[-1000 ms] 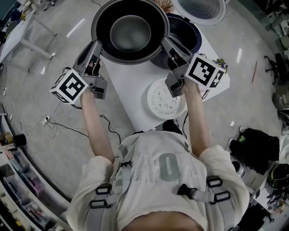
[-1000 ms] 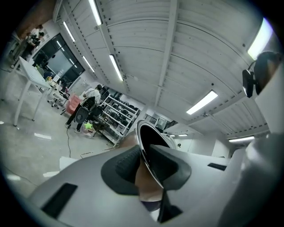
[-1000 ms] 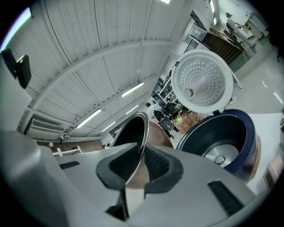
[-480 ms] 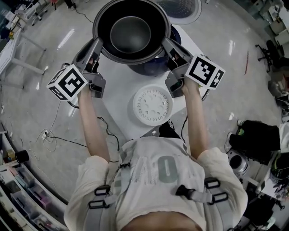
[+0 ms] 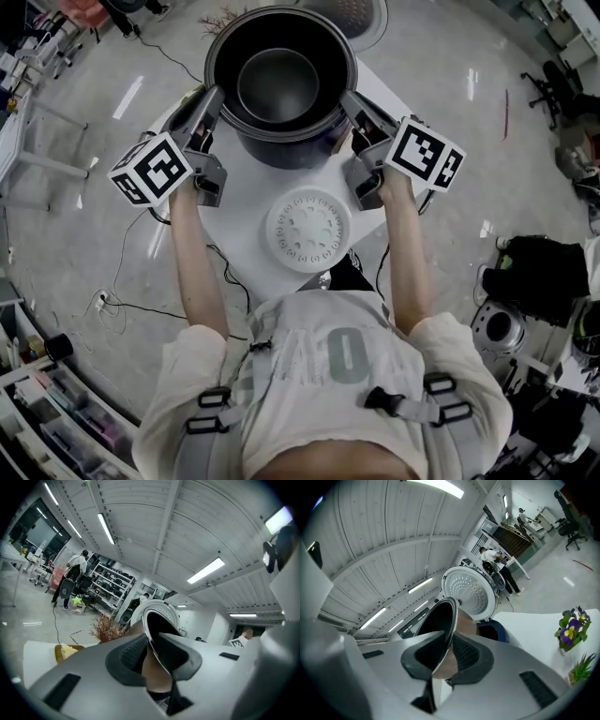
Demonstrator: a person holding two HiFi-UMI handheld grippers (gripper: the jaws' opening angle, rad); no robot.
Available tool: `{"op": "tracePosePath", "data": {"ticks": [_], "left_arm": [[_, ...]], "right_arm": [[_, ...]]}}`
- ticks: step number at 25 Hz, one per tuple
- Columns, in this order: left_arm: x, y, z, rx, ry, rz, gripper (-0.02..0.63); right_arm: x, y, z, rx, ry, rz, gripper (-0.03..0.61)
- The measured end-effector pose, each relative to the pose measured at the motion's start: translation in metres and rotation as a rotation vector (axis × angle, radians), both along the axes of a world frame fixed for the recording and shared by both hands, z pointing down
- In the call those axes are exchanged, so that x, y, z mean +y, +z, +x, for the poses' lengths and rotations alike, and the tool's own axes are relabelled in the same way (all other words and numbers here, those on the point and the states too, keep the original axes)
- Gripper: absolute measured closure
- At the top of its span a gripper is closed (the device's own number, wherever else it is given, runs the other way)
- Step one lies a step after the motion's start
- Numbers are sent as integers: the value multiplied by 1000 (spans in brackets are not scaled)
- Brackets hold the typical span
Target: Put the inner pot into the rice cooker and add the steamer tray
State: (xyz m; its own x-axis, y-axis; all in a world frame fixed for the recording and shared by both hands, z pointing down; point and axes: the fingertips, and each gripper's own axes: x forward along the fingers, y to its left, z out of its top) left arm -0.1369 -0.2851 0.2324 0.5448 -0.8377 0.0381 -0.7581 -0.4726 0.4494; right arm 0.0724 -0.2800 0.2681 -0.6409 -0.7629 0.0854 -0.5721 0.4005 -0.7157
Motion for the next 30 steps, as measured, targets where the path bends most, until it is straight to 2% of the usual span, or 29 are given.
{"op": "tracePosePath", "data": {"ticks": [8, 20, 24, 30], "left_arm": [[-19, 24, 12, -56, 20, -71, 543], [-50, 62, 14, -127, -26, -169, 543], [-55, 79, 13, -161, -61, -196, 543], [-52, 104, 15, -187, -64, -247, 541]], "right_arm": [[-11, 22, 11, 4, 30, -63, 522], [-37, 56, 13, 91, 45, -151, 520], [-42, 73, 13, 182, 41, -158, 510], [-42, 98, 11, 331, 46, -183, 494]]}}
